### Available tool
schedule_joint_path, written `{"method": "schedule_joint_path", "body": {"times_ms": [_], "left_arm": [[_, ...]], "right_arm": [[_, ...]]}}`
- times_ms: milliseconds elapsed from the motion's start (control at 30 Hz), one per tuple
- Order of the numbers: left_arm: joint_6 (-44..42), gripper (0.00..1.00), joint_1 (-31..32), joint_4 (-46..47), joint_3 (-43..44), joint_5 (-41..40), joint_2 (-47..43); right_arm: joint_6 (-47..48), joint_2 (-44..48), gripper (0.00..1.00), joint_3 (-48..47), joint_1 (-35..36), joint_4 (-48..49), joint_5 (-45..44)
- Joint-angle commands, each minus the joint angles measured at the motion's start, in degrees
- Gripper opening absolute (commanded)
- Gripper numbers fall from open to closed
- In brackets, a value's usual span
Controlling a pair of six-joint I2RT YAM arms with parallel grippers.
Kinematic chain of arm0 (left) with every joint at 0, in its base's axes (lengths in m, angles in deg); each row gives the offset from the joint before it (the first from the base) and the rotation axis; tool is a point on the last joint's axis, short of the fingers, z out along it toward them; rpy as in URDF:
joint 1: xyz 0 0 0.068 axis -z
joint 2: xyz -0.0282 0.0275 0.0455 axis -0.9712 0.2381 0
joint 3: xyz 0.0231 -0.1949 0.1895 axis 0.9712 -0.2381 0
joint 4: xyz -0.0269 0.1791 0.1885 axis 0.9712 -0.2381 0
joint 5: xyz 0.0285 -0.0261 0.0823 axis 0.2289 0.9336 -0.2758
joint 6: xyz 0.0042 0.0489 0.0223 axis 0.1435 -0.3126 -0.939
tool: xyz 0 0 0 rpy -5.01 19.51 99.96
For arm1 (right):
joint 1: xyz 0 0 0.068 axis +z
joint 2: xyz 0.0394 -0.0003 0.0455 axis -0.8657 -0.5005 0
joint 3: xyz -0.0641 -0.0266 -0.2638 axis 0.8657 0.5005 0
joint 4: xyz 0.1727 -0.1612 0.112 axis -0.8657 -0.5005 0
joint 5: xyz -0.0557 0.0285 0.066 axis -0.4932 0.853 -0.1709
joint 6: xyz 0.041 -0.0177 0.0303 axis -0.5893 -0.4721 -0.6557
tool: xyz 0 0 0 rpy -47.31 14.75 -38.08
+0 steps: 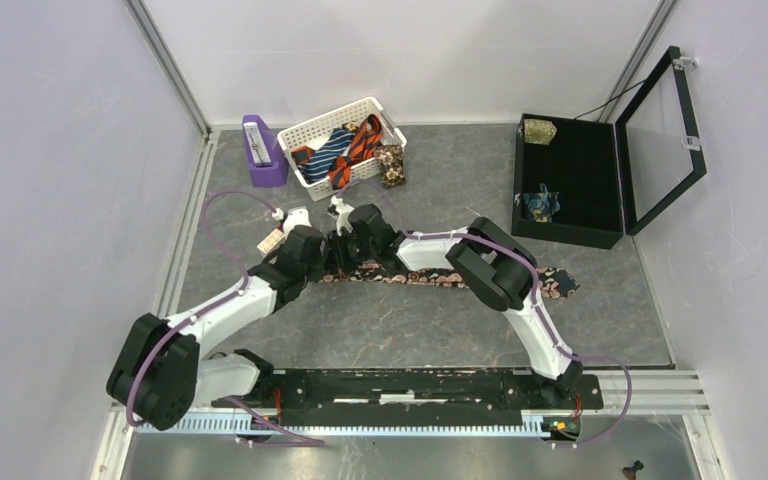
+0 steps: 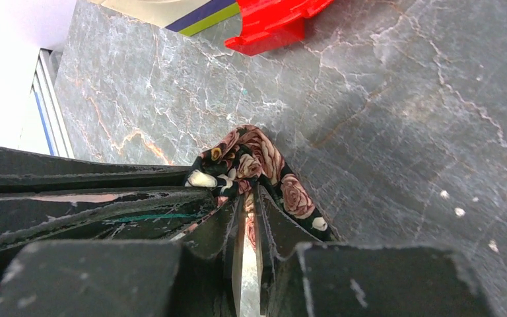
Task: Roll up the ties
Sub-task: Roll the tie at the center of the board.
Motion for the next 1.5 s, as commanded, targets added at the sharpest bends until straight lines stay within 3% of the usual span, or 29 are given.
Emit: {"method": "schedule_joint_path", "body": {"times_ms": [0,500,600,733,867,1133,1267,1367,1467], "left_arm": [[0.81,0.02,1.83,2.36,1.59,-1.37,2.19],[0.68,0.04,4.11,6.10,1.30,0.02,5.74],[0.01,0.14,4.25,8.36,0.36,2.28,4.95],[-0.47,0.39,4.45,8.60,-0.35,3.51,4.81],[-0.63,0.55,4.67,10.33,-0.74,3.81,4.54],[-0.36,0.63,4.69,13.33,-3.03,5.55,1.33],[-0.33,0.53,4.69,16.29,-4.72,7.37,0.91],[0.01,0.36,4.70,16.93,-5.61,7.73,1.10],[0.20,0.32,4.69,17.27,-6.24,7.59,1.20]], "right_arm": [[0.42,4.14,0.16,2.47,-0.93,2.78,0.21],[4.45,14.40,0.16,8.96,-5.77,-2.31,-1.86],[4.99,16.38,0.16,10.98,-6.78,-2.34,-1.98],[5.39,18.20,0.16,12.67,-7.52,-2.38,-2.17],[5.39,18.95,0.16,13.17,-7.57,-2.36,-2.06],[4.39,18.90,0.17,12.56,-7.40,-2.04,-1.08],[3.43,18.28,0.17,11.83,-6.96,-1.33,0.75],[2.90,17.86,0.18,11.27,-6.51,-1.07,1.83],[1.72,17.26,0.18,10.79,-5.87,0.05,3.31]]}}
